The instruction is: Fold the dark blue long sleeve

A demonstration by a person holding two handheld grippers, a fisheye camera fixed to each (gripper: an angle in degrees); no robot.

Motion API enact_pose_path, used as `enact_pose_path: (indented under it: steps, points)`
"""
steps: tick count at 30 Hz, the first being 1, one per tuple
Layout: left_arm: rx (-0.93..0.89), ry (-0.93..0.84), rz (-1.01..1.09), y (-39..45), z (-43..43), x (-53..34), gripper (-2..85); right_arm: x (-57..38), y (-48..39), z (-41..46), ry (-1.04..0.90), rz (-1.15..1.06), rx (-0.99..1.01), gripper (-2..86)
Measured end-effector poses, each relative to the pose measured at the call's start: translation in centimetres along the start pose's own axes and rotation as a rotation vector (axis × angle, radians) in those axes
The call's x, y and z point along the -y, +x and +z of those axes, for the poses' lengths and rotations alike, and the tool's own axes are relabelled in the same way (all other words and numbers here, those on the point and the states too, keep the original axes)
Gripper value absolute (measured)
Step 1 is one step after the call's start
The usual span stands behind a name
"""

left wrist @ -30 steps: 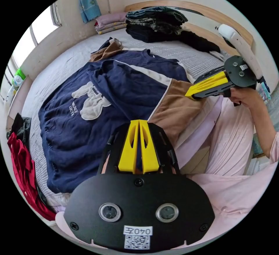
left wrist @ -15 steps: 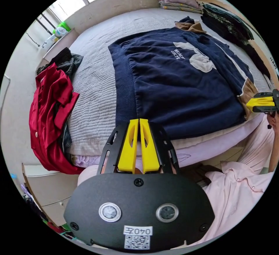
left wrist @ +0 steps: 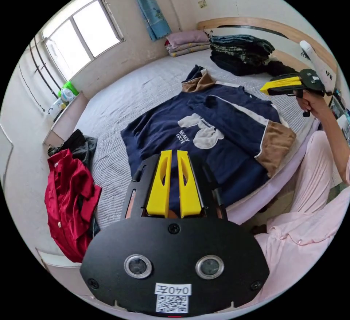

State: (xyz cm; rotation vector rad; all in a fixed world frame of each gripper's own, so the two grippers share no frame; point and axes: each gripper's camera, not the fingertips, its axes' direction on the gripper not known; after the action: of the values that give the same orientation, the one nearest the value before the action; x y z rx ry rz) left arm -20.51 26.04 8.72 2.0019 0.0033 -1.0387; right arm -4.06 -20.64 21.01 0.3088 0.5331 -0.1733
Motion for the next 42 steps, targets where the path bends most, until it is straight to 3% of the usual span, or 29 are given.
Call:
enact_pose_path:
  steps: [4,7,10,11,12,15,17,20,22,25,27,34,42]
  points:
    - [-0.078,0.042,0.092,1.6,5.4,7.5,-0.7,3.1,0.2,6.6,-0.223,-0.047,0.174,-1.0]
    - [-0.144,-0.014,0.108,2.1,10.7,12.5,-1.3,2.5,-0.7,10.4,-0.34,-0.09,0.098,-1.0]
    - [-0.203,-0.143,0.09,1.9,17.0,14.6,-1.1,1.5,-0.6,10.3,-0.271,-0.105,0.093,-0.9]
    - [-0.227,-0.262,0.089,2.0,20.4,14.5,-1.0,1.4,-0.2,10.2,-0.259,-0.1,0.104,-1.0]
    - [-0.237,-0.189,0.074,1.5,20.7,14.2,-1.0,1.4,0.0,10.2,-0.258,-0.1,0.112,-1.0]
    - [-0.236,-0.214,0.096,0.0,20.2,14.8,-0.9,2.7,1.9,9.6,-0.293,-0.119,0.171,-1.0]
    - [-0.208,-0.136,0.095,-2.0,19.0,14.8,-0.9,4.5,5.4,7.1,-0.139,-0.081,0.084,-1.0]
    - [-0.271,-0.107,0.065,-6.9,18.8,15.5,-0.9,7.6,12.8,6.3,-0.065,0.026,0.029,-1.0]
    - [-0.235,-0.112,-0.069,-11.1,19.6,15.8,-0.9,9.2,17.5,7.5,-0.083,0.121,0.038,-1.0]
    - [-0.488,-0.084,-0.207,-17.7,20.4,15.7,-1.1,11.2,23.1,9.2,-0.097,0.241,0.103,-0.9]
    - [-0.412,-0.045,-0.244,-19.7,20.4,15.7,-1.2,12.1,24.1,9.8,-0.085,0.26,0.157,-0.9]
    - [-0.287,-0.035,-0.067,-15.1,24.4,23.2,-1.4,14.6,28.5,14.4,-0.074,0.349,0.01,1.6]
    - [-0.322,-0.048,-0.118,-14.0,34.8,37.2,-0.1,14.7,41.7,21.2,-0.066,0.697,0.174,7.8]
